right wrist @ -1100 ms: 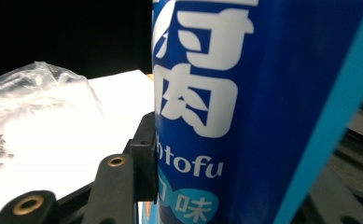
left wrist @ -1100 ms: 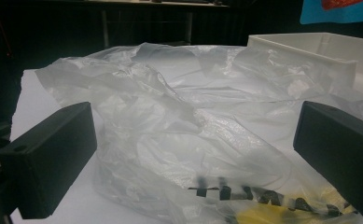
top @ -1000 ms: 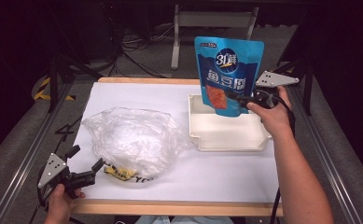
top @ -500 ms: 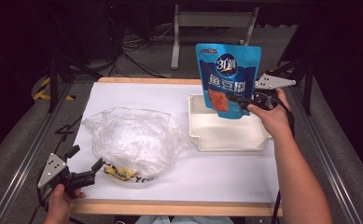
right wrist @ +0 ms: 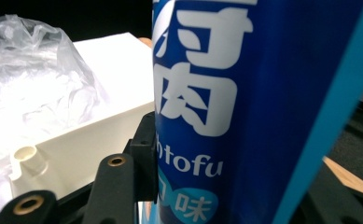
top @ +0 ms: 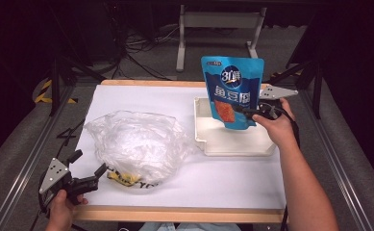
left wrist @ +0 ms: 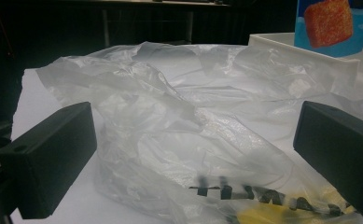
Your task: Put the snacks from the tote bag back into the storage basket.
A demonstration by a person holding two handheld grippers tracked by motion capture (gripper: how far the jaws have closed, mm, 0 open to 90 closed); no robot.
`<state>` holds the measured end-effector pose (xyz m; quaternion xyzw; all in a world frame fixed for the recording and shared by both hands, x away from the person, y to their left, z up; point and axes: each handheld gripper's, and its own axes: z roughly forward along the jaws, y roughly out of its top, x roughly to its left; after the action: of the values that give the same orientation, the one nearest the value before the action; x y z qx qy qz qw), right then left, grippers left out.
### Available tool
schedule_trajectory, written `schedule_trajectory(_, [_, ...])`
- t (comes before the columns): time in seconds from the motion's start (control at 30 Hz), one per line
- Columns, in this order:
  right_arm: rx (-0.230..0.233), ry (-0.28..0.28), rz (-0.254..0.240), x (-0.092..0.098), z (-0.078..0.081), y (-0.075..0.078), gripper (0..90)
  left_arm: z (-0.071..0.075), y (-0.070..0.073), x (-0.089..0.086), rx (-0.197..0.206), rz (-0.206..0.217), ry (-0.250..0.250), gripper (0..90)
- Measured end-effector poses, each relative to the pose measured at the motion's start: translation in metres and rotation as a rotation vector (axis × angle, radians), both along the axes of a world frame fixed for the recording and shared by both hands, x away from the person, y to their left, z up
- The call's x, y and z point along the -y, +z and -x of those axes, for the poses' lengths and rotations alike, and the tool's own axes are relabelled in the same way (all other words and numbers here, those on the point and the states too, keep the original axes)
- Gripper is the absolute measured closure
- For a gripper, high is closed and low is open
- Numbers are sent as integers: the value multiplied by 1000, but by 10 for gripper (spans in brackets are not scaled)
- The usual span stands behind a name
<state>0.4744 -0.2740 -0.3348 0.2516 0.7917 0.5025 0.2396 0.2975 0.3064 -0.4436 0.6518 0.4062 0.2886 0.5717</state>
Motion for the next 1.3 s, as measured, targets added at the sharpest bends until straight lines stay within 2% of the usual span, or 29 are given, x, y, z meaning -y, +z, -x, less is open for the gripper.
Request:
schedule_trajectory(0.6, [-46,-3,12,3,-4,-25,550,0,0,0,0,-3,0,2])
schedule_trajectory(0.83, [-59,7,-5,4,-3,-33,548,0,0,0,-9,-11,-3,2])
schedule_trajectory(1.1, [-70,41,-15,1,-3,-33,537,0,0,0,-8,-10,-3,2])
schedule_trajectory(1.3, [-80,55,18,4,-4,-34,517,0,0,0,-8,-10,-4,2])
